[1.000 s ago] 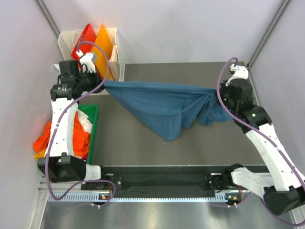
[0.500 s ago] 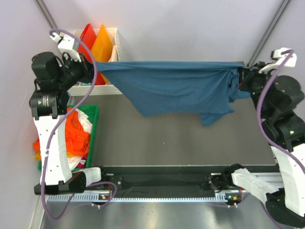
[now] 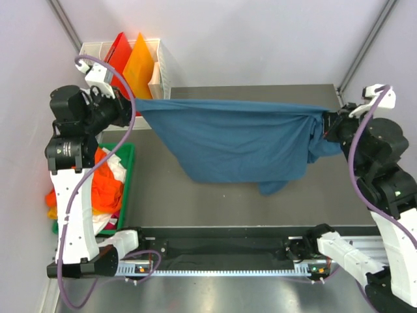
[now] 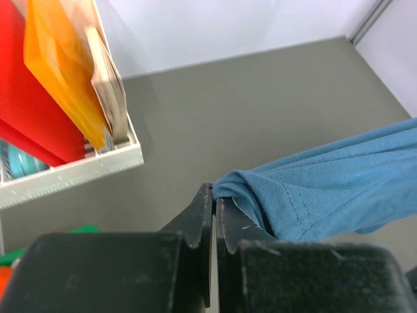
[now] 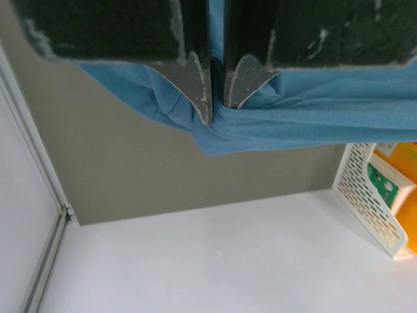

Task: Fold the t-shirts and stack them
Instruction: Flatten out the tshirt

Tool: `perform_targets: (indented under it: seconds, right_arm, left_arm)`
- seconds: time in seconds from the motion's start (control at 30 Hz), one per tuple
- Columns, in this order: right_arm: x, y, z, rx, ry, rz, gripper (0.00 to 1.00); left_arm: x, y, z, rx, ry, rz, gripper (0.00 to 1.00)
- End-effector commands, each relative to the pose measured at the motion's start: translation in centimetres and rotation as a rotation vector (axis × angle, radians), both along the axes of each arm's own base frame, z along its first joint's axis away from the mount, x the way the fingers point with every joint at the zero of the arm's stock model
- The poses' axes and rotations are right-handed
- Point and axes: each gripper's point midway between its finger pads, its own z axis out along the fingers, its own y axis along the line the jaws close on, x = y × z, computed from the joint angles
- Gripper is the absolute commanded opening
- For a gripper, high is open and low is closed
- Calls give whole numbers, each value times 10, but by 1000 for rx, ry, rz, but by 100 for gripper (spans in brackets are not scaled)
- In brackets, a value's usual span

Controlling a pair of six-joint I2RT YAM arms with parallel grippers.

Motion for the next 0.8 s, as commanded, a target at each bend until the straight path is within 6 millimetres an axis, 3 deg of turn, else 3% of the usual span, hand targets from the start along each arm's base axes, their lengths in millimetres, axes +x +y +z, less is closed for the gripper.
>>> perform_targets:
  seconds: [0.0,0.13,0.2,0.23,0.3,0.37,0.4,0.43,0.47,0.5,0.53,0.6,0.63,0.67,0.7,0.73,0.77]
  right_arm:
    - [-4,-73,-18,-70,28,-396,0]
    - [34,-58,-60,-92,117,-374,0]
    - [59,-53,-75,-97,153,-381,0]
    - [67,-52,-78,-102,161,-380,0]
    - [95,-52,-86,-102,189,-402,0]
    - [123,-56,-92,-96,215,-422,0]
    - [132,-57,-94,-91,222,-428,0]
    - [141,-60,-95,-93,228,-443,0]
    - [159,-67,-97,-94,236,-471,0]
    - [166,-72,-97,-89,236,-490,0]
    - [175,-76,-98,-86,237,-506,0]
    - [197,-86,-100,-83,239,-551,1]
    - [204,-87,-102,-83,244,-559,8]
    - [218,-87,-108,-91,260,-562,34]
    - [225,-82,-110,-86,267,-538,48]
    - [229,-78,-115,-85,282,-522,58]
    - [235,-75,-119,-81,289,-506,74]
  left_arm:
    - [35,78,-30,127,41,332,0]
    - [71,73,-81,119,159,276,0]
    - [89,65,-94,151,163,260,0]
    - [101,65,-108,170,190,263,0]
    - [118,56,-113,227,171,260,0]
    - [139,55,-133,270,201,264,0]
    - [149,52,-129,276,188,264,0]
    - [165,54,-146,282,220,267,0]
    - [174,42,-150,286,225,244,0]
    - [187,39,-137,282,194,250,0]
    - [204,39,-159,287,244,251,0]
    - [235,34,-162,280,246,255,0]
    - [244,33,-162,279,246,259,0]
    - [253,30,-147,273,215,261,0]
    - [262,23,-162,284,239,250,14]
    - [267,24,-159,300,232,278,25]
    - [269,21,-153,311,214,280,39]
